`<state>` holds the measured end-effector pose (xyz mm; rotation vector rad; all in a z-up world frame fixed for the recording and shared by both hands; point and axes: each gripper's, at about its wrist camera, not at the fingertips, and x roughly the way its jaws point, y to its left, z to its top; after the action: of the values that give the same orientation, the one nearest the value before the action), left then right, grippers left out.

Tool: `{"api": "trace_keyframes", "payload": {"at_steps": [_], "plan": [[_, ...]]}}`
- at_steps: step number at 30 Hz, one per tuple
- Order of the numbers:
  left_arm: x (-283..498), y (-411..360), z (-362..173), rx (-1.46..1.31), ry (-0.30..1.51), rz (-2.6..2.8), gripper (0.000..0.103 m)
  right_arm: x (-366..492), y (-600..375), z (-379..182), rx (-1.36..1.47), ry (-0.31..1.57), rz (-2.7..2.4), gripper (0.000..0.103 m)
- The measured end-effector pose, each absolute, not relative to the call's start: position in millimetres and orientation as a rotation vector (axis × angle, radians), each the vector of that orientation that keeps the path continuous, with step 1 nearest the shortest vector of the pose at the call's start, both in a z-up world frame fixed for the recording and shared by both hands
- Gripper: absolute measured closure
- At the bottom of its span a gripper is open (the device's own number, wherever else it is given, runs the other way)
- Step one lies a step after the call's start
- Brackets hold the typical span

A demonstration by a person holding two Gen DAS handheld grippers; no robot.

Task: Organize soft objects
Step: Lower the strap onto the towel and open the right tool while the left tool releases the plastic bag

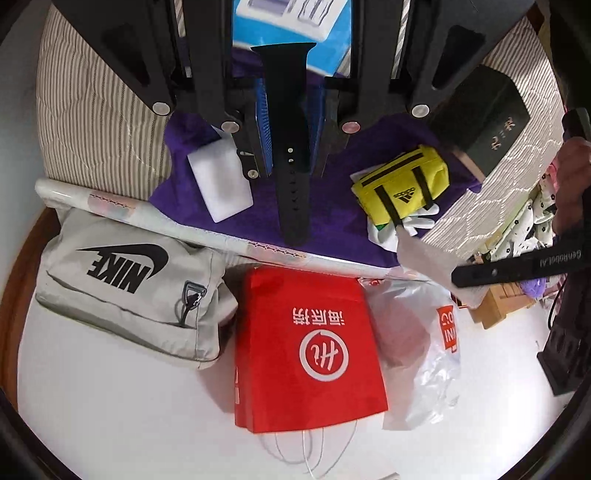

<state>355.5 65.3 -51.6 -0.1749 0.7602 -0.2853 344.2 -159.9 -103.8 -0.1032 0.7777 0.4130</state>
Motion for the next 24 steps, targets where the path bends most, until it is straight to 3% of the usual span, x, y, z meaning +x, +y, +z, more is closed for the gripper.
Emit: {"api": "trace_keyframes", "payload": {"at_steps": [7,24], "plan": [[387,60,-67,-0.181,0.778,-0.295,0.097,371,-160,-124,-0.087,0.835,0.416,0.083],[410,71,-133,-0.219,1.044,-0.243,0.097,397,-154,-159,-0.115,0.977,0.405,0.082]]}}
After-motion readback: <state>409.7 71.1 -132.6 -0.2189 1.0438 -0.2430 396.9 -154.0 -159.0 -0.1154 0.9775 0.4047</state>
